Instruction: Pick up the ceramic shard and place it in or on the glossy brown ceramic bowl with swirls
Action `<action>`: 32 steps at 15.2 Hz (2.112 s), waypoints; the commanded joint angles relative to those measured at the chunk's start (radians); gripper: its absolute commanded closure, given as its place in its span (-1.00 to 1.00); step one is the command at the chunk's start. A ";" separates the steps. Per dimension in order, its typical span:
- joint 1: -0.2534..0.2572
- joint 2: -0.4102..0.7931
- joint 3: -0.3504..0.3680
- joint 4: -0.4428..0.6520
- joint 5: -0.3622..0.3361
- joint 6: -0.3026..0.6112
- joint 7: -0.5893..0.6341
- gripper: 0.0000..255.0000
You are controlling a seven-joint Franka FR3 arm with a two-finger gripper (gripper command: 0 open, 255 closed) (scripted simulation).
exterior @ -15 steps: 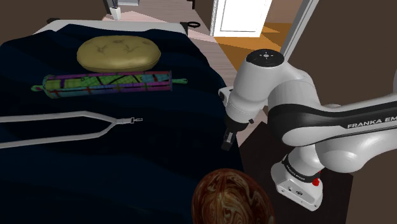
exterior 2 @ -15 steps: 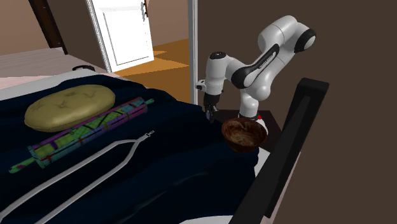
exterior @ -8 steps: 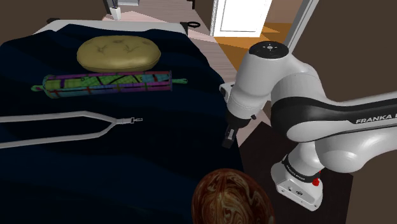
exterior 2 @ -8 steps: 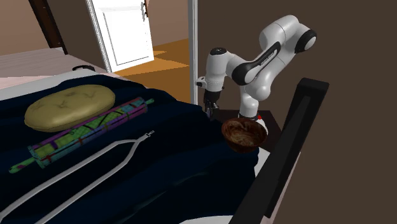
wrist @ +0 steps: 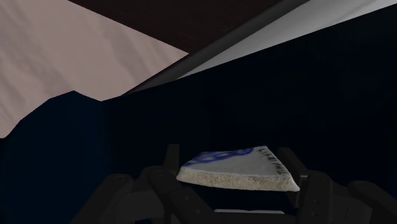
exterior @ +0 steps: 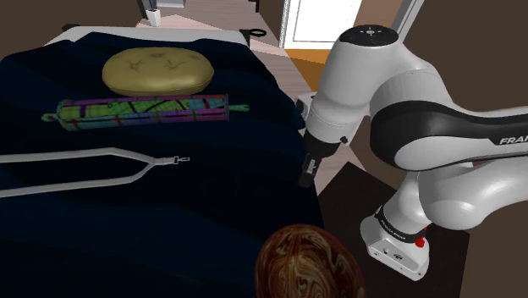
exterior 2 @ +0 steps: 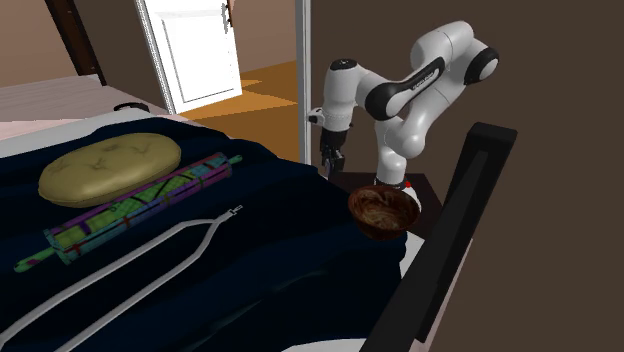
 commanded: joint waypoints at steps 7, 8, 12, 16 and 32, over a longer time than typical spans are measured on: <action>-0.007 -0.020 -0.026 0.096 -0.019 -0.116 -0.007 1.00; -0.008 -0.020 -0.029 0.109 -0.021 -0.129 -0.007 1.00; -0.013 -0.021 -0.039 0.162 -0.030 -0.182 -0.010 1.00; -0.018 -0.017 -0.049 0.217 -0.039 -0.233 -0.012 1.00; 0.054 0.010 0.183 0.366 0.100 -0.328 0.252 1.00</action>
